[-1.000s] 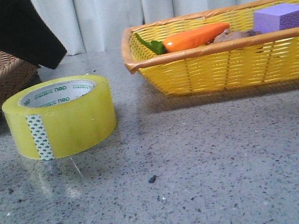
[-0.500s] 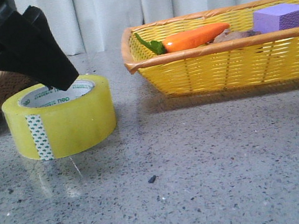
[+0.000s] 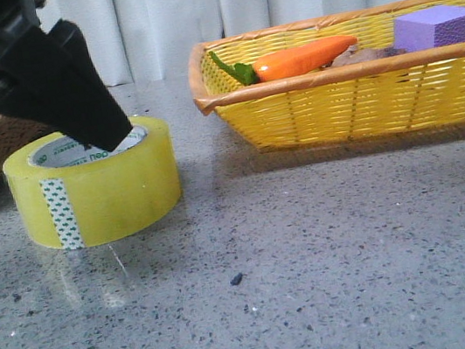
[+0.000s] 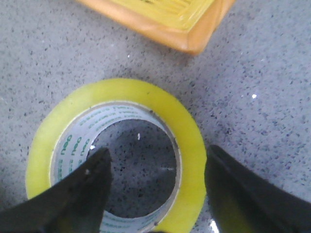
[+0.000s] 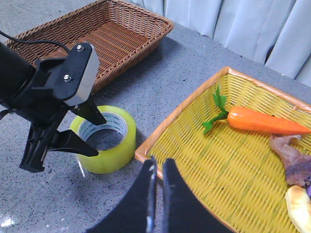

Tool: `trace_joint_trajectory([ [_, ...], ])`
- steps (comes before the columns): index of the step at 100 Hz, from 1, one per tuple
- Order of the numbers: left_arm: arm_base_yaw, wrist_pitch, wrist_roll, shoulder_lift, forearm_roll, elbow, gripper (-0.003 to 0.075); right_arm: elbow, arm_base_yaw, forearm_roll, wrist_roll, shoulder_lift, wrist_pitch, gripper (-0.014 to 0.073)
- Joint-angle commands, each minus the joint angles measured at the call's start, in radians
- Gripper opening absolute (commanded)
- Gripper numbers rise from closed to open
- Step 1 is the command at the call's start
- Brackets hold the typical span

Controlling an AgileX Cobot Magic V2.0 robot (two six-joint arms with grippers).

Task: Transfer tape with both arms
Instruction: 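Lower the left gripper onto the tape roll and grip its rim, then lift the tape roll with the left gripper and lower it into the brown basket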

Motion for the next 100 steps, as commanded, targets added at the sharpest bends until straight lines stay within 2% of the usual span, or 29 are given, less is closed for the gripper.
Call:
trace_joint_trajectory([
  [1, -0.008, -0.032, 0.018, -0.015, -0.032, -0.04, 0.04, -0.025, -0.001, -0.031, 0.002, -0.009, -0.066, -0.0067],
  [90, -0.008, 0.004, 0.018, 0.12, -0.013, -0.08, 0.0399, -0.025, -0.001, -0.027, 0.002, -0.009, -0.031, -0.0067],
  [100, -0.008, 0.006, 0.018, 0.12, -0.013, -0.08, 0.0365, -0.025, -0.001, -0.027, 0.002, -0.009, -0.031, -0.0067],
])
